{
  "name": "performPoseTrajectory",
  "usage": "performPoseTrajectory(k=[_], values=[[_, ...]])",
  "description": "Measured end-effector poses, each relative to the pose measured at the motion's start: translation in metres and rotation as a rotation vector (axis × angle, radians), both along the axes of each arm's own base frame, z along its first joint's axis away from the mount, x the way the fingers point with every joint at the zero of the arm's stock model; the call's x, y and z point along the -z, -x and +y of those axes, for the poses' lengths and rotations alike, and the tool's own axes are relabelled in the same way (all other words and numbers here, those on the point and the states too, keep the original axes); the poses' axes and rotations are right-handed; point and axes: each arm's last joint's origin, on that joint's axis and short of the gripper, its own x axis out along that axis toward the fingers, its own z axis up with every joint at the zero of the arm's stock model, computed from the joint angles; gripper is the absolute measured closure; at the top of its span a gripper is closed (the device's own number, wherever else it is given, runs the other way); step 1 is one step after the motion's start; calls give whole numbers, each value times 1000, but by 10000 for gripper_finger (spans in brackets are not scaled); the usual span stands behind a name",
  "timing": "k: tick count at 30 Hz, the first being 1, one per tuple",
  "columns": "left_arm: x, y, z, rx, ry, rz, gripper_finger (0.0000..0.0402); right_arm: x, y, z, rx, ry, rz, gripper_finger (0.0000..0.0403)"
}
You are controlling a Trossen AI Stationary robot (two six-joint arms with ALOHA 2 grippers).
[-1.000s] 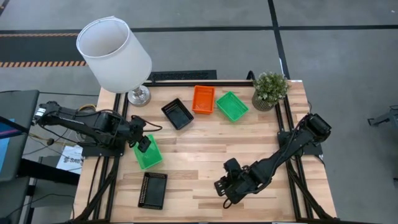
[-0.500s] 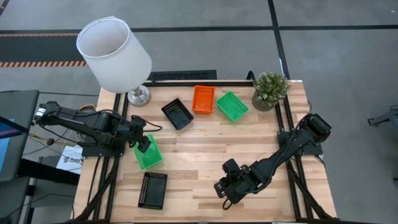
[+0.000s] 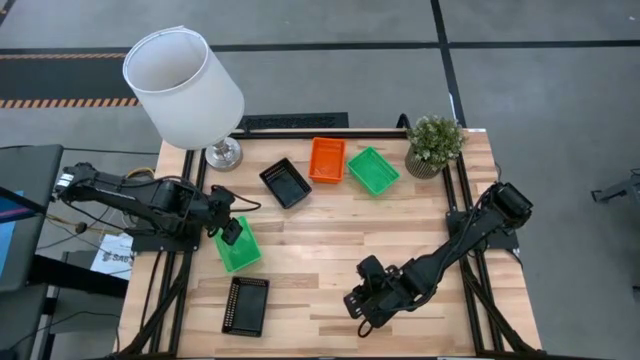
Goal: Stack baskets by color
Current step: Stack the left green bin on top of the right green bin
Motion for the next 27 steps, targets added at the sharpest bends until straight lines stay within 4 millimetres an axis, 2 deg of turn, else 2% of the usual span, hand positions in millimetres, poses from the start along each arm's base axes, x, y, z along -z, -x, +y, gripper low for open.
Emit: performPoseTrajectory(k=[13, 23, 27], values=[[0, 0, 0, 66, -12, 13, 148, 0, 0, 0, -1, -5, 2, 219], [2, 0, -2, 119, 19, 36, 99, 0, 0, 0, 0, -4, 2, 209], [5, -1, -3, 113, 14, 79, 94, 0, 0, 0, 0, -4, 2, 210]])
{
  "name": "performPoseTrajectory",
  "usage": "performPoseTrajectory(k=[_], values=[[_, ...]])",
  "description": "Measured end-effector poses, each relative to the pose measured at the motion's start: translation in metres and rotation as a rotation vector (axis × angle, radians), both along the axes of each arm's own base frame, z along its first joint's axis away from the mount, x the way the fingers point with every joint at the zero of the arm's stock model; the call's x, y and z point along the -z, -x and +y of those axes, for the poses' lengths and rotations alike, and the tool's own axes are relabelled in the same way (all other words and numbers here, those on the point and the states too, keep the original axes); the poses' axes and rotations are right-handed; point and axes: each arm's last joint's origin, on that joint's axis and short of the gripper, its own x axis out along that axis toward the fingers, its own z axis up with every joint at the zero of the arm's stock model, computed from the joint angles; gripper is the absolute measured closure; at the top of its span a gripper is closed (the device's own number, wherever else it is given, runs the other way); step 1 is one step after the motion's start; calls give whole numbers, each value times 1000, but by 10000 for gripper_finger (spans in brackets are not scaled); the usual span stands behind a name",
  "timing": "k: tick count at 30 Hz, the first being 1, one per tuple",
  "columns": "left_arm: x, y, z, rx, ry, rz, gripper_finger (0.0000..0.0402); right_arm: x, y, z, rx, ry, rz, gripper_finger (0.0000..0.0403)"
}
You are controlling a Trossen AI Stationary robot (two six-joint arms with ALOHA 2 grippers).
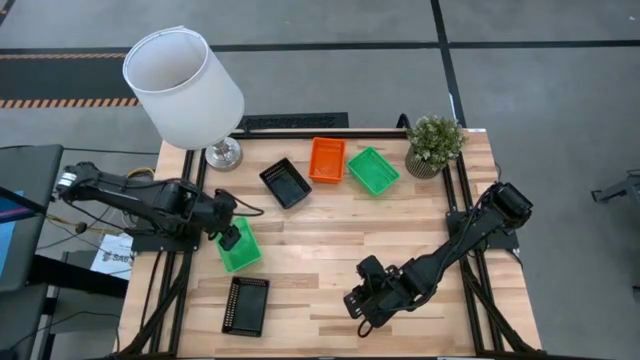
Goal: Stack baskets by color
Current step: Stack the left green bin on top of the right green bin
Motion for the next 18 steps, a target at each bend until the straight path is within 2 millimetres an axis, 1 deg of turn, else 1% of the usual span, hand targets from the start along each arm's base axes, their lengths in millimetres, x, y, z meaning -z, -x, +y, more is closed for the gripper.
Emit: performPoseTrajectory(k=[4, 12, 15, 18], values=[[7, -5, -4, 30, -27, 60, 93, 0, 0, 0, 2, -1, 0, 210], [19, -12, -3, 75, -183, 180, 93, 0, -1, 0, 2, -6, -7, 208], [31, -9, -1, 79, -199, 229, 95, -1, -1, 0, 2, -7, -8, 210], [50, -1, 3, 80, -183, 301, 101, -1, -1, 0, 0, -5, -8, 211]])
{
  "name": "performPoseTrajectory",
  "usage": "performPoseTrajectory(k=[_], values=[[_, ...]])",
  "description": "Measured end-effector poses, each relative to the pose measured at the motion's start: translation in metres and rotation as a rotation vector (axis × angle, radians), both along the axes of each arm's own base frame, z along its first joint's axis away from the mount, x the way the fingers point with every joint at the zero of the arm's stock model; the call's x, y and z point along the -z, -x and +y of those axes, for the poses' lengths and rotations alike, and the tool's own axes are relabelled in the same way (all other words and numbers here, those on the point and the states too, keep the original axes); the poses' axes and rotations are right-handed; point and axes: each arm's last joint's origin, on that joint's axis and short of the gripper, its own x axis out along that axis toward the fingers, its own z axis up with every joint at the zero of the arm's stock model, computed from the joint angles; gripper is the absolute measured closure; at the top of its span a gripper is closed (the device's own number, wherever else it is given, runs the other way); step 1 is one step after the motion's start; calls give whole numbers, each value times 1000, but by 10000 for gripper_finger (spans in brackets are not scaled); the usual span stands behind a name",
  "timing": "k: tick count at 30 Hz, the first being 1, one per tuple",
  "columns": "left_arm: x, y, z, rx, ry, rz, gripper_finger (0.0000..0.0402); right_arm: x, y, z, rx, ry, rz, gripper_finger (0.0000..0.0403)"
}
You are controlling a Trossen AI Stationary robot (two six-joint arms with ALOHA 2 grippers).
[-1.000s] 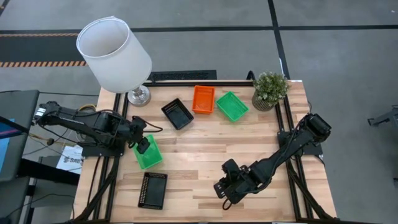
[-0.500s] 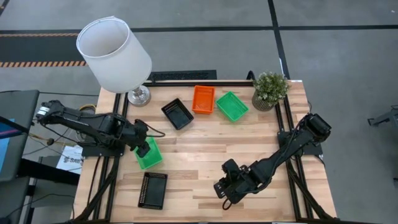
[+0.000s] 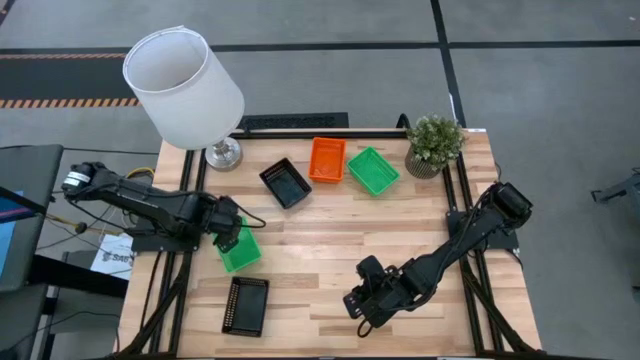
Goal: Stack baskets by color
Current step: Stack the left green bin on top of the right green bin
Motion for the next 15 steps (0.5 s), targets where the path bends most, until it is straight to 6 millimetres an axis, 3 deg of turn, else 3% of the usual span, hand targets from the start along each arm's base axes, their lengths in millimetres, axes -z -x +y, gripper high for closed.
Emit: performPoseTrajectory(k=[6, 10, 15], values=[[27, 4, 2, -7, 36, -1, 112, -1, -1, 1, -11, -3, -12, 209], [35, 6, 2, -46, 67, 5, 122, -1, -1, 1, -11, -6, -15, 211], [36, 7, 2, -83, 76, 9, 195, -1, -1, 1, -14, -6, -14, 213]])
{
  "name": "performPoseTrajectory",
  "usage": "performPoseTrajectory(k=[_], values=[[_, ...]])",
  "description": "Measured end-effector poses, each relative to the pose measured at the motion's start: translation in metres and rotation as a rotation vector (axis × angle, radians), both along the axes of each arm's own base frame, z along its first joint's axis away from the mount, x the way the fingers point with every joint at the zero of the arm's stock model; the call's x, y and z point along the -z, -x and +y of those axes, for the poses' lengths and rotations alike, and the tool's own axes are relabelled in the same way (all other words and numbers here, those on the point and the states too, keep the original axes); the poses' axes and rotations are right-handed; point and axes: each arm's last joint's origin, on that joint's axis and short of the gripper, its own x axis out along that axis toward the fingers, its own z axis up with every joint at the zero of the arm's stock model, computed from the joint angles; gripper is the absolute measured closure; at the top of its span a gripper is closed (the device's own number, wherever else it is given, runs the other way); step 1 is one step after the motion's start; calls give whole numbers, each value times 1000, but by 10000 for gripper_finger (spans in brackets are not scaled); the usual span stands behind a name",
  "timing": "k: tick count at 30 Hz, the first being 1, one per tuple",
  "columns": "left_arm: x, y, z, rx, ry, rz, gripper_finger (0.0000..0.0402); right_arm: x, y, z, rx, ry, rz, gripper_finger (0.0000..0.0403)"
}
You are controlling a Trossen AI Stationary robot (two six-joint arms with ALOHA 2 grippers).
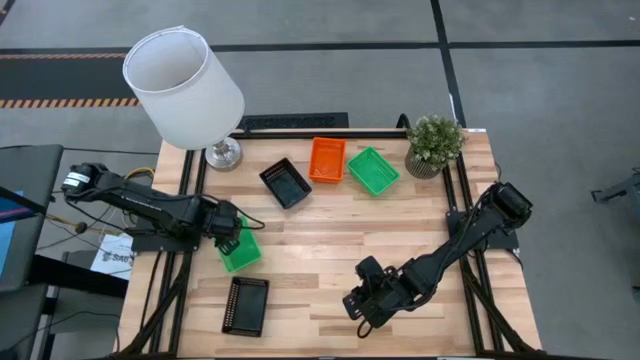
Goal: Stack baskets by color
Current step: Stack the left green bin on top of the right green bin
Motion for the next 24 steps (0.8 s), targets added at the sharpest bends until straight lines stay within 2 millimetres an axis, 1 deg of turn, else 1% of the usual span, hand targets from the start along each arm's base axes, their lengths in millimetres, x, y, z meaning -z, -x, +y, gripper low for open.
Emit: performPoseTrajectory(k=[6, 7, 8, 12, 16, 21, 24], values=[[0, -2, 1, -64, -19, -30, 352, 0, -3, -4, 5, 7, 2, 214], [0, -2, 1, -81, -17, -38, 376, 0, -3, -5, 6, 10, 5, 214], [-1, -3, 2, -103, -19, -44, 387, 0, -4, -7, 7, 15, 7, 214], [-1, -6, 6, -158, -16, -69, 390, 0, -8, -13, -4, 36, 8, 214], [-8, -13, 9, -178, -14, -128, 399, 1, -13, -22, 16, 47, 13, 218], [-20, -23, 10, -166, -25, -201, 401, 0, -24, -44, 10, 95, 18, 222], [-27, -27, 10, -166, -27, -230, 401, -9, -30, -62, 10, 114, -2, 224]])
